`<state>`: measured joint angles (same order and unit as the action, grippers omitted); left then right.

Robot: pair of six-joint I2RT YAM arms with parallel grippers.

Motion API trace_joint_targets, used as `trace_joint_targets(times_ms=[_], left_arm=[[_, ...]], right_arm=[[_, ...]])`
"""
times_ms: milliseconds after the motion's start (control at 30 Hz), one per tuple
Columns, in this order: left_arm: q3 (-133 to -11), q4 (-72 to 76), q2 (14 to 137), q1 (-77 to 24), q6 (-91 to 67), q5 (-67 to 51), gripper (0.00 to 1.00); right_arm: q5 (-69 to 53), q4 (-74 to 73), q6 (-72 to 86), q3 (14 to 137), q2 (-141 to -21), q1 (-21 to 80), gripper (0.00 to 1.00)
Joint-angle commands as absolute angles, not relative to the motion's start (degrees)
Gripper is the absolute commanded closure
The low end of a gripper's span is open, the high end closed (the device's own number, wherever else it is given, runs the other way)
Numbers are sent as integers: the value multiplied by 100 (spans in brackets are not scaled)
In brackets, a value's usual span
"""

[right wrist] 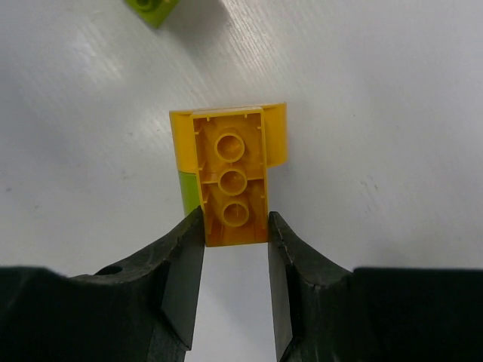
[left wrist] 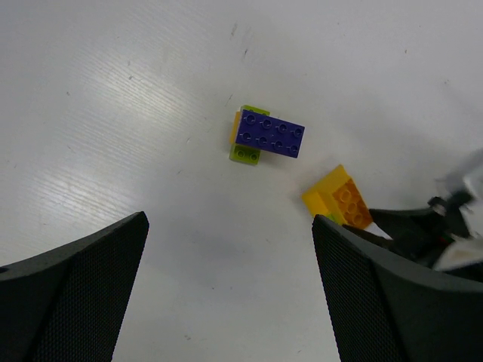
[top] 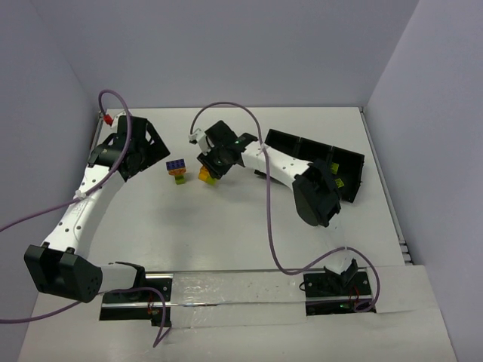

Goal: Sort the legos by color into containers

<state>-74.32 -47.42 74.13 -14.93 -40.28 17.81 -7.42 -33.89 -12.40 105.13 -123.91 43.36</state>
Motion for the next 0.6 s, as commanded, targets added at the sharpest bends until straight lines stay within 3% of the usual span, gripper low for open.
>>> trace_joint_targets(times_ms=[0, 267, 400, 567], left_arm=[[-7543, -4656, 7365, -1433, -3923, 1676, 3], [-7448, -4192, 7361, -1450, -3661, 580, 3], [-6769, -3028, 7151, -1497, -3562, -1384, 5], [-6231, -1746, 7209, -1851, -4113, -2367, 10]], right_arm=[[-1076, -2786, -665, 9825, -10820, 4106, 100], [-1380, -2324, 207, 7838, -9052, 3458, 100], [-1268, -2028, 772, 6789, -8132, 3201, 100], [-1256, -1818, 1284, 6337, -7754, 3173, 100]])
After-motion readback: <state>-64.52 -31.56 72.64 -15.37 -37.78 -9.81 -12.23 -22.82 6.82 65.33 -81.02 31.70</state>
